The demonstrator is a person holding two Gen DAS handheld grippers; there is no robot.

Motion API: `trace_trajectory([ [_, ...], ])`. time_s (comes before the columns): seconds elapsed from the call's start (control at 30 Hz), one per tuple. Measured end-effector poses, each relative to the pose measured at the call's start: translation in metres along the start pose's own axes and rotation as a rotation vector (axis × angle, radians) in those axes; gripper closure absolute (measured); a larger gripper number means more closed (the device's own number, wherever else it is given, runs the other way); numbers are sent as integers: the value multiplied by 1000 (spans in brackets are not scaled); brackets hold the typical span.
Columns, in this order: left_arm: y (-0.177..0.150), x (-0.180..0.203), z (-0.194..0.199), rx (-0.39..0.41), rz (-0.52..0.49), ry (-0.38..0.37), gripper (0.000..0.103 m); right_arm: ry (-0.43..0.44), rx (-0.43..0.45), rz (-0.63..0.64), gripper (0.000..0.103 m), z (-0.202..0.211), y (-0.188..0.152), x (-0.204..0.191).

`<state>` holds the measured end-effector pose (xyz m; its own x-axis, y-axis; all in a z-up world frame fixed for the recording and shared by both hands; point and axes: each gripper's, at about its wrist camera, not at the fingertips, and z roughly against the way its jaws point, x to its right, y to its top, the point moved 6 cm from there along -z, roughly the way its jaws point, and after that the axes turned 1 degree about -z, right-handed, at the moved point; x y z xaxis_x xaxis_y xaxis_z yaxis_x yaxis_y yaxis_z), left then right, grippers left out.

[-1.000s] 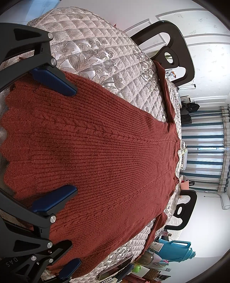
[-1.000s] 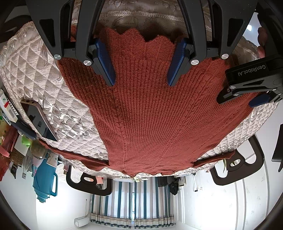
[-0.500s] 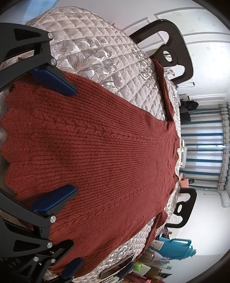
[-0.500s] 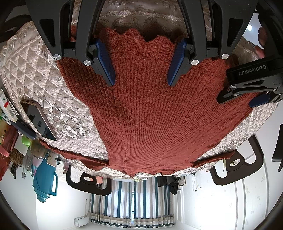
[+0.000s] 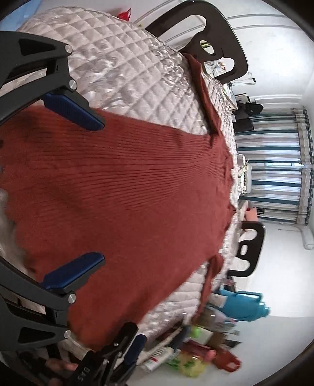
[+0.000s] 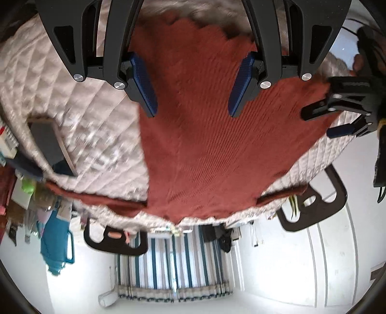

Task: Fold small clothes
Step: 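Move the right tool to the sleeve cuff lying by the thermos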

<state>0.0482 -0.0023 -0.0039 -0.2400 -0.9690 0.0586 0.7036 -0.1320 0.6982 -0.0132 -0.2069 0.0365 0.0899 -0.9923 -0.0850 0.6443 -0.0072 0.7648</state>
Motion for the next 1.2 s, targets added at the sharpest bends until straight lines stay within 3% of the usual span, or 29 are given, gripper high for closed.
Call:
trace_trajectory([
  [0.17, 40, -14, -6, 6, 54, -26, 1, -26, 66, -21, 42, 6, 39, 23],
  [0.3, 72, -12, -12, 22, 51, -77, 1, -76, 112, -107, 42, 7, 77, 68],
  [0.37, 89, -5, -20, 20, 44, -125, 1, -135, 127, -161, 42, 6, 94, 94],
  [0.47, 108, 10, -38, -14, 75, -256, 1, -201, 138, -235, 42, 1, 116, 133],
  [0.57, 127, 24, -60, -16, 55, -280, 1, -244, 152, -306, 42, -6, 133, 172],
  [0.67, 143, 37, -83, -54, 62, -310, 1, -267, 122, -357, 41, -19, 143, 205],
  [0.77, 160, 56, -101, -83, 51, -364, 1, -335, 109, -319, 42, -31, 151, 228],
  [0.9, 180, 88, -113, -50, -40, -359, 1, -339, 61, -337, 42, -55, 154, 261],
  [1.2, 222, 152, -165, -61, -111, -418, 1, -428, -43, -404, 42, -104, 152, 330],
])
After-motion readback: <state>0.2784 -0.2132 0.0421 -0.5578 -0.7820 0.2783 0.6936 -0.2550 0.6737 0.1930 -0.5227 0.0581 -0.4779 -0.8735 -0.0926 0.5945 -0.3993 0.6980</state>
